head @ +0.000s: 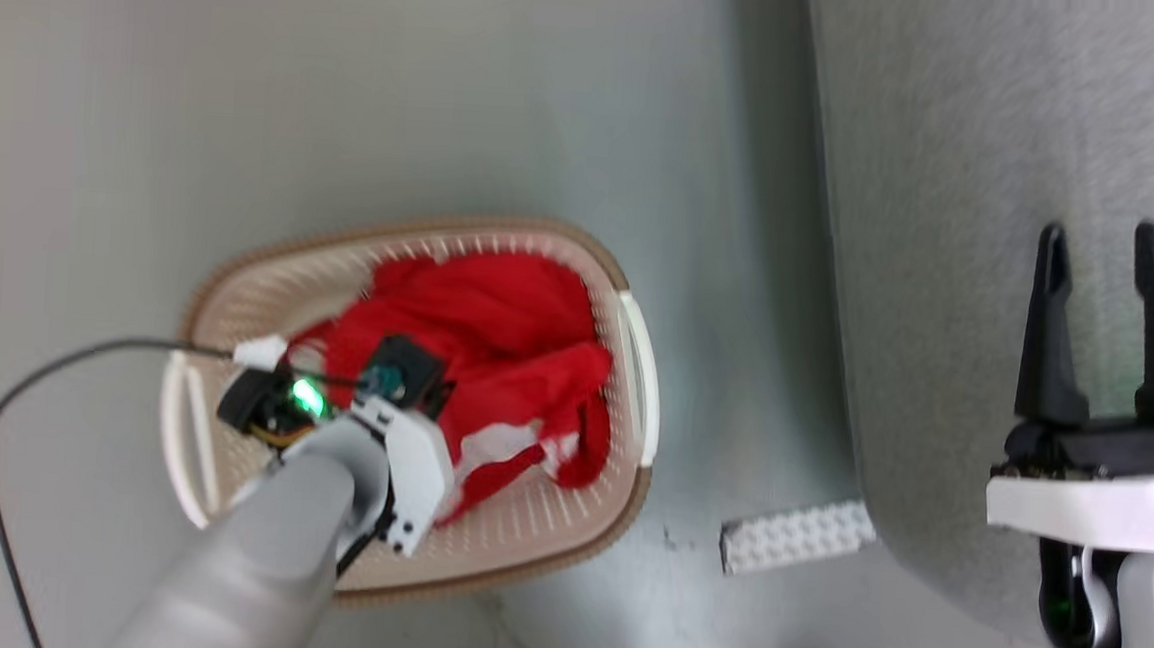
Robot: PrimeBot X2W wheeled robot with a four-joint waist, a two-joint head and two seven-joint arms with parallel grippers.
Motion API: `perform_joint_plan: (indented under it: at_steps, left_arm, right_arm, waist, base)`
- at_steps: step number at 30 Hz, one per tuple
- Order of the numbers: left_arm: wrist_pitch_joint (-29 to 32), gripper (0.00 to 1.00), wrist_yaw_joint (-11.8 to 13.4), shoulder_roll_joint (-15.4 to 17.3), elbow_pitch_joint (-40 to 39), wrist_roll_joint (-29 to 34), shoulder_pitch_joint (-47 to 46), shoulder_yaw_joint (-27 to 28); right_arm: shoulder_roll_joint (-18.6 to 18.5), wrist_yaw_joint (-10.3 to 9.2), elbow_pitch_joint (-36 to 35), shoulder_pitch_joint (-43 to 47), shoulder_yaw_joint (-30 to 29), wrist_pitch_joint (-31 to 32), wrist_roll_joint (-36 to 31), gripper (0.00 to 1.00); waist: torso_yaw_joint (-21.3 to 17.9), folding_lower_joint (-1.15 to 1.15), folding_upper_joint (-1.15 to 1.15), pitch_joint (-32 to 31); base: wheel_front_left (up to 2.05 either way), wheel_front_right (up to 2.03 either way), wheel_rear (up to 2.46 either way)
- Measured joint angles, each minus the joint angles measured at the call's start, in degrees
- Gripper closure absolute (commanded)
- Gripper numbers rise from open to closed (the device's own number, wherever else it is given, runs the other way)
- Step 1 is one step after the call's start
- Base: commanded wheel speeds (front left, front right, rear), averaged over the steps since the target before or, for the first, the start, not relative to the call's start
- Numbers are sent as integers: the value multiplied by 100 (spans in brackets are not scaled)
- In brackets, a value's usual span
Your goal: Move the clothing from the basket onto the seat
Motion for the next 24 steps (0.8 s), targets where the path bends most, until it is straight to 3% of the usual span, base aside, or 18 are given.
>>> perform_joint_plan:
  at_steps: [11,24]
  left_arm:
    - [-436,100,264,-120,-587,-447,881,383]
    - [-464,100,792,247,-2866,-651,2418,1050]
  right_arm:
    - [2,0,374,969,-315,0,-383,0]
    - [-1,0,594,1930,-587,0,-738,0]
  waist:
    - [373,-1,0,-1650]
    - [985,-2,0,-3444]
  base:
    - [0,0,0]
    - [0,0,0]
